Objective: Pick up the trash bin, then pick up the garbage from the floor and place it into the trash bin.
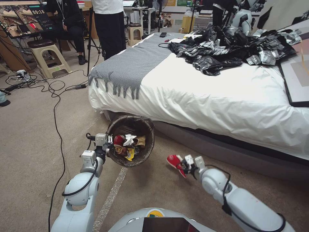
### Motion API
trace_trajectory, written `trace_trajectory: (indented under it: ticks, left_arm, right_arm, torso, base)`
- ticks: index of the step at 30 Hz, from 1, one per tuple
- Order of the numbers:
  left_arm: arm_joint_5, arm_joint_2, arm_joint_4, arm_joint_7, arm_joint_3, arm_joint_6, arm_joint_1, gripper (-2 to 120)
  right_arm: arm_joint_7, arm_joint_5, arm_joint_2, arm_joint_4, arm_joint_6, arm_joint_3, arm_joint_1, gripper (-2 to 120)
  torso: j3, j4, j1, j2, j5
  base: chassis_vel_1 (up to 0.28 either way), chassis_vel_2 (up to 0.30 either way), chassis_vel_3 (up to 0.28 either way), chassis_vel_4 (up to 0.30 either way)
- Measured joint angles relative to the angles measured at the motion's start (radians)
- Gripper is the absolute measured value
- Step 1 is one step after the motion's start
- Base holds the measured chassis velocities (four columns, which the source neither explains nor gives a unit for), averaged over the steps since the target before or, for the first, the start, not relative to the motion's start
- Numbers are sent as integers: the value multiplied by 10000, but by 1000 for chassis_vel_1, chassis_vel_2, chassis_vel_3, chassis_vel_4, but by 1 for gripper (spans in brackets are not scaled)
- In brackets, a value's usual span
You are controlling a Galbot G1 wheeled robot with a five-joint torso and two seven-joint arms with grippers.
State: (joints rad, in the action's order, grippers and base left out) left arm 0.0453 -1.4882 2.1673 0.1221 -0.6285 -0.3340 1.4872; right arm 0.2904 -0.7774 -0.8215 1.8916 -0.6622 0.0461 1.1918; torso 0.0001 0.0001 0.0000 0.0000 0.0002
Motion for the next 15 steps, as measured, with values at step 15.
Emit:
trace_trajectory:
  ticks: [15]
  left_arm:
    - [-26,-34,144,0,92,-36,6,2]
  right_arm:
    - [1505,-6094,2875,5975,-745,4410,-1044,8]
  torso:
    - [-1,-2,0,0,-2]
  base:
    - [0,0,0,0]
